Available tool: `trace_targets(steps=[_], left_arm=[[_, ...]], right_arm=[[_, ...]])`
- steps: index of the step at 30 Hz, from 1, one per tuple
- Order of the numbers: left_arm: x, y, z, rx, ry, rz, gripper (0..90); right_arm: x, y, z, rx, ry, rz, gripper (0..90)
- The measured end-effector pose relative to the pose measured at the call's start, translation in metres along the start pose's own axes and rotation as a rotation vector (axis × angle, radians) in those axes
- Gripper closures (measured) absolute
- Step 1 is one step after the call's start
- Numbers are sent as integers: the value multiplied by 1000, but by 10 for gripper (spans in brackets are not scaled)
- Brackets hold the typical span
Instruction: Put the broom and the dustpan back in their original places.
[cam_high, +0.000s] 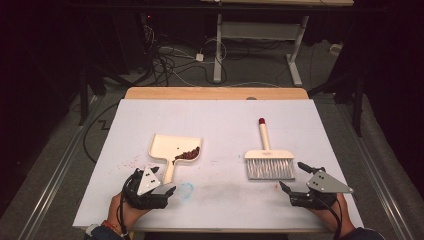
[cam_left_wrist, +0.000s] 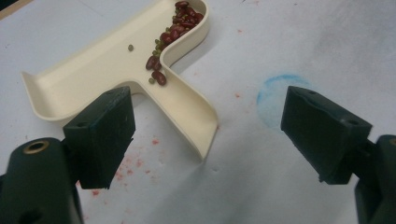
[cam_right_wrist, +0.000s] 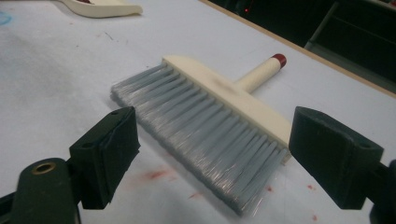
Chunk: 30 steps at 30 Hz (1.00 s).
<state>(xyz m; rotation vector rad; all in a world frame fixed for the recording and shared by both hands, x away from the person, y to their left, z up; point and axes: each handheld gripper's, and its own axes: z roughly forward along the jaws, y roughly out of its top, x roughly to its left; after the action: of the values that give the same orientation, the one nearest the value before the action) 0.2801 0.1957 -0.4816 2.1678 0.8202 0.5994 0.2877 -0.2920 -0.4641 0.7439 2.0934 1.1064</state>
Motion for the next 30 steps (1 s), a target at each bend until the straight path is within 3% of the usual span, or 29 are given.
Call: trace_targets(steps=[8,10,18,30], left_arm=[[-1,-1,-3,-13,1,5,174],[-1,-1,-4,-17,12,23,174],[-1,-3,-4,-14,1,-1,174],[-2,-4,-5,-3,5,8,174]], right_arm=[[1,-1,0,-4,14,5,164],[3,1,0,-8,16,-4,164],[4,2,1,-8,15,-12,165],[3,4,2,-16,13,-14,166]])
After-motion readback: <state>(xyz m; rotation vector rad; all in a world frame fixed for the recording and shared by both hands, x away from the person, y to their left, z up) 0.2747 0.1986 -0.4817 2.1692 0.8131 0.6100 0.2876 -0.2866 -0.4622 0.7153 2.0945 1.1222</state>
